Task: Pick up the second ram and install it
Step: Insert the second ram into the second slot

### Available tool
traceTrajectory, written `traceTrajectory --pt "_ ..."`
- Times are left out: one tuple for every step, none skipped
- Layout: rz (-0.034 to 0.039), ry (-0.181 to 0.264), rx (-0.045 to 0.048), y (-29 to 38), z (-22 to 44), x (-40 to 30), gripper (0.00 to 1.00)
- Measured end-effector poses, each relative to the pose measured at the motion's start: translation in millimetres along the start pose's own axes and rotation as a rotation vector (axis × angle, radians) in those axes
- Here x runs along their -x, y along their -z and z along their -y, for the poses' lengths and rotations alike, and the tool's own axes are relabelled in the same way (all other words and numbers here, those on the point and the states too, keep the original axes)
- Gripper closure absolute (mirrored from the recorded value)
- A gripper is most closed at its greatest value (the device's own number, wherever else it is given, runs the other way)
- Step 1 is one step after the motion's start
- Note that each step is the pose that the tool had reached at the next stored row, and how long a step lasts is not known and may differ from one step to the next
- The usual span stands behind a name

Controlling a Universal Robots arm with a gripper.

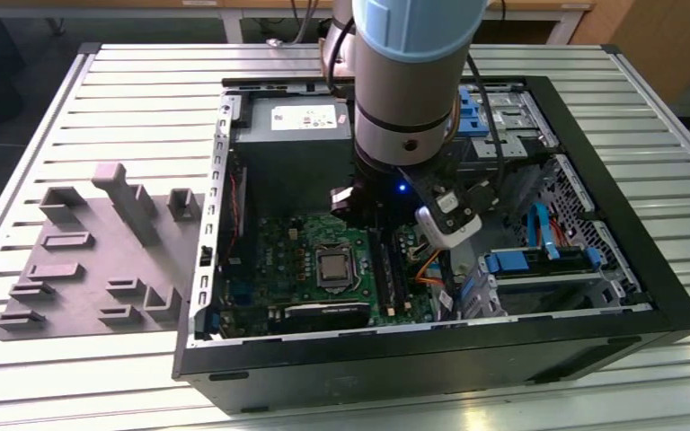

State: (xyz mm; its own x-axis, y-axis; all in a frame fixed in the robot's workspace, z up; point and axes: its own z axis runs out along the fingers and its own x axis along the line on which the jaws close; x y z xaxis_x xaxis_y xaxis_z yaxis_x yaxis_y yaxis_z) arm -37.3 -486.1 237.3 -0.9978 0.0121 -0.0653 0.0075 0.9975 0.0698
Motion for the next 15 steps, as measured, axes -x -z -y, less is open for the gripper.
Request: traceTrajectory --pt "-0.0001 0.000 0.0013 -0.1 0.0 0.0 0.89" --pt "-0.0001 0.000 0.0020 -0.3 0.1 0.0 0.89" --pt "-0.0001 0.000 0.0032 -0.5 0.1 0.0 0.89" --pt "-0.0001 0.000 0.0048 -0.7 0.1 0.0 0.89" --pt "-0.0001 0.000 0.0066 -0.9 0.1 0.0 0.89" --pt "-0.0001 0.000 0.0083 -1.1 0.1 -0.1 0.89" --pt "-0.0002 -0.001 0.0109 -1.3 0.2 -0.1 0.89" --pt "-0.0001 -0.001 0.0125 -1.6 0.2 -0.1 0.89" --pt "0.0000 -0.001 0.0127 -2.0 0.2 -0.1 0.89" --pt "-0.0001 -0.001 0.0128 -2.7 0.2 -0.1 0.89" --pt "-0.0001 -0.001 0.0127 -3.4 0.3 -0.2 0.89" --pt "-0.0001 -0.001 0.0127 -4.1 0.3 -0.2 0.89" --pt "-0.0002 -0.001 0.0126 -4.7 0.4 -0.3 0.89" --pt "-0.0002 -0.001 0.0127 -5.2 0.4 -0.3 0.89" --pt "-0.0002 -0.001 0.0125 -5.4 0.5 -0.3 0.89"
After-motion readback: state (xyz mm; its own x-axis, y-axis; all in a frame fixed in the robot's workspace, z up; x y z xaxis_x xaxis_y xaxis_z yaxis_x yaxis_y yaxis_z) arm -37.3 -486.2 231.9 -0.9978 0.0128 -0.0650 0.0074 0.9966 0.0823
